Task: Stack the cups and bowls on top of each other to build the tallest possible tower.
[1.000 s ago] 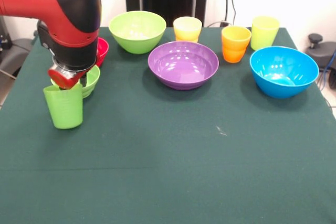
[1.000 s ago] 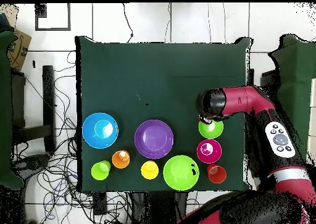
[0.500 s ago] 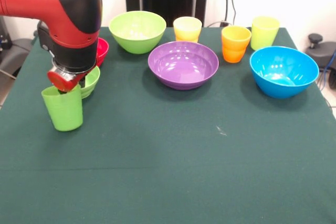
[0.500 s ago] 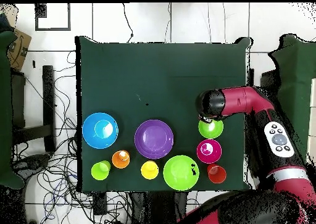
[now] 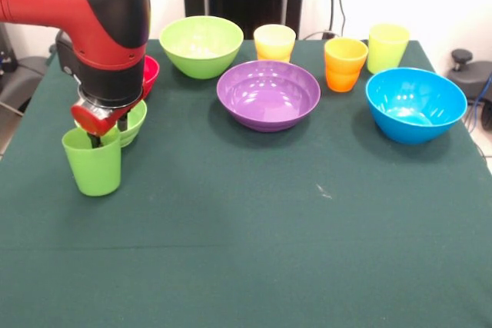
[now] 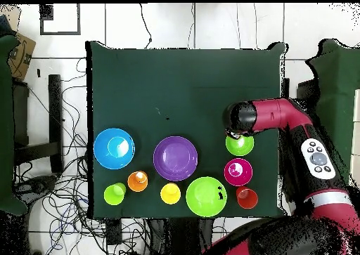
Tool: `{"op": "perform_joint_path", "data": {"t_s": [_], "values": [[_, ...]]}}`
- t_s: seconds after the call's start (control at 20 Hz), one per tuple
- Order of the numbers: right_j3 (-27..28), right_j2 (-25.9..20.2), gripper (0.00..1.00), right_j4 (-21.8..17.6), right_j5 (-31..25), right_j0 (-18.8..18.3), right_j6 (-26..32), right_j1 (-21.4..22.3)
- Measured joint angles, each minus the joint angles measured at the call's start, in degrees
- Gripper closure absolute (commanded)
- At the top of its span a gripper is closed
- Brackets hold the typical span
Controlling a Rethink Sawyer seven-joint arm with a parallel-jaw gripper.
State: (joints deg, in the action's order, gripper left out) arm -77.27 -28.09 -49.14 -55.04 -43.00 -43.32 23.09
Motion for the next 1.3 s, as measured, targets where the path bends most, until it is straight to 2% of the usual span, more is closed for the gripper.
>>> {"op": "perform_joint_path", "data": {"t_s": [0.3,0.8,1.3], "values": [[-0.3,0.0,0.00,0.4,0.0,0.0,0.0,0.3],[-1.6,0.0,0.00,1.4,0.0,0.6,0.0,3.7],[-1.7,0.0,0.00,3.9,0.0,1.1,0.0,6.0]]}}
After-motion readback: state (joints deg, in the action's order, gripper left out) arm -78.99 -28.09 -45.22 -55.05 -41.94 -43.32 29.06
